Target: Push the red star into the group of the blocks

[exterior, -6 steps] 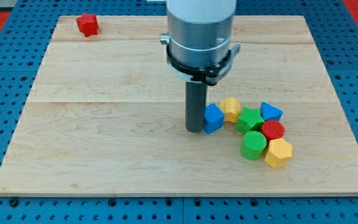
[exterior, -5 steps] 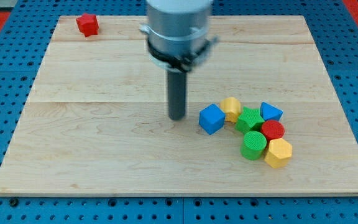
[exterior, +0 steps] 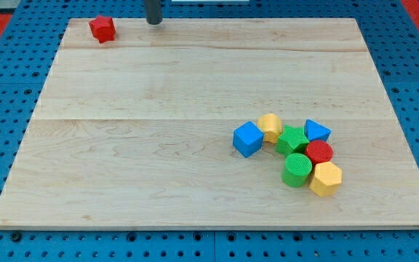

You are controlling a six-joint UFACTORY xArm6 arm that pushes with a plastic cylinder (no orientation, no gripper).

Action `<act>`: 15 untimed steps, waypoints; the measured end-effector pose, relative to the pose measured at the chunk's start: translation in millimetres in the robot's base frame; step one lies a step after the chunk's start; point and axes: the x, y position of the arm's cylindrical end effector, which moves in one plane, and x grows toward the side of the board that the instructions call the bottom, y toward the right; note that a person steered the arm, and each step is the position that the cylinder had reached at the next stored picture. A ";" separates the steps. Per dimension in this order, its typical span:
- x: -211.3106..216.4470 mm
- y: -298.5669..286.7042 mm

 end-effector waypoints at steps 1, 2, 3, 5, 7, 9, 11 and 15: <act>0.3 -12.1; 0.7 -53.2; 0.8 -108.0; 117.2 -134.4; 201.3 -52.1; 286.7 29.9; 293.6 141.3; 276.7 166.0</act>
